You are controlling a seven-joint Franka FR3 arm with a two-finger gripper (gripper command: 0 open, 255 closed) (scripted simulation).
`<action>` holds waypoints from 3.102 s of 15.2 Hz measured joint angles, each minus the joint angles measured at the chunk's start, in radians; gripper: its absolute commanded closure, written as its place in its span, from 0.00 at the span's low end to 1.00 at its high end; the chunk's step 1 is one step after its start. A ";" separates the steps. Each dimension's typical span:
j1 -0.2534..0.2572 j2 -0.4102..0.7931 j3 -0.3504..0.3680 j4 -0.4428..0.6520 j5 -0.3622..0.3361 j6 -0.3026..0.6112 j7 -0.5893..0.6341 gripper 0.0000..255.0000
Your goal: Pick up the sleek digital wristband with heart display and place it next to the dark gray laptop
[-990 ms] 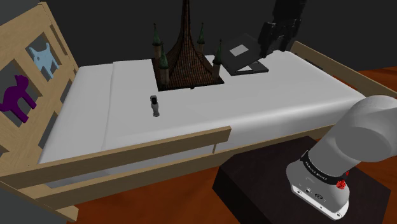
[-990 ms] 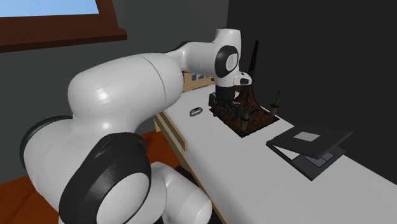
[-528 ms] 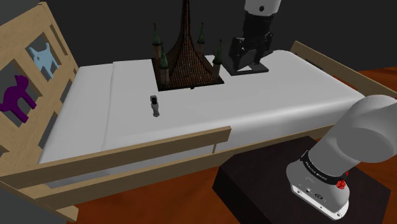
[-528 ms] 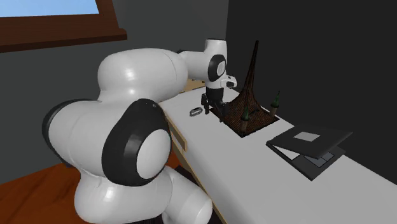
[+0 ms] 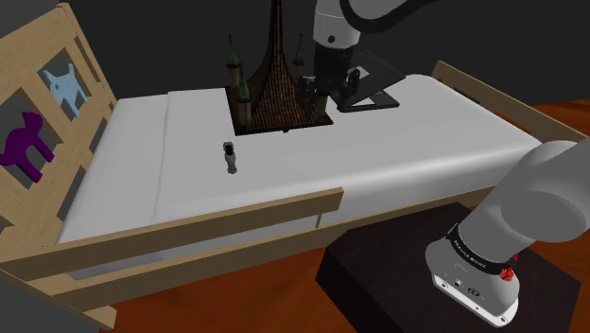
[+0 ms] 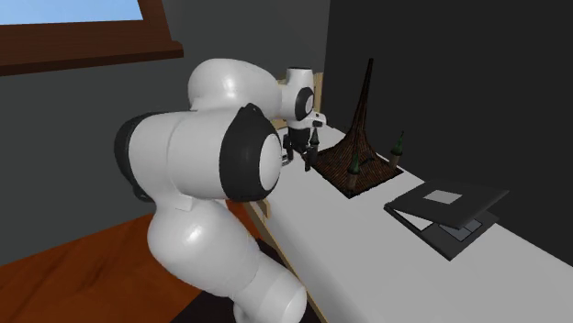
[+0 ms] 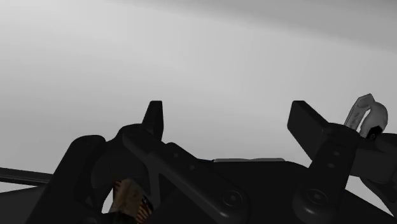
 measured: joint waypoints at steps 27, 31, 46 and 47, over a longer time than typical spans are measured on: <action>0.168 0.816 0.098 0.586 -0.299 0.203 0.499 0.00; 0.169 0.823 0.095 0.573 -0.304 0.222 0.502 0.00; 0.168 0.820 0.096 0.575 -0.302 0.217 0.501 1.00; 0.167 0.815 0.098 0.578 -0.300 0.210 0.499 1.00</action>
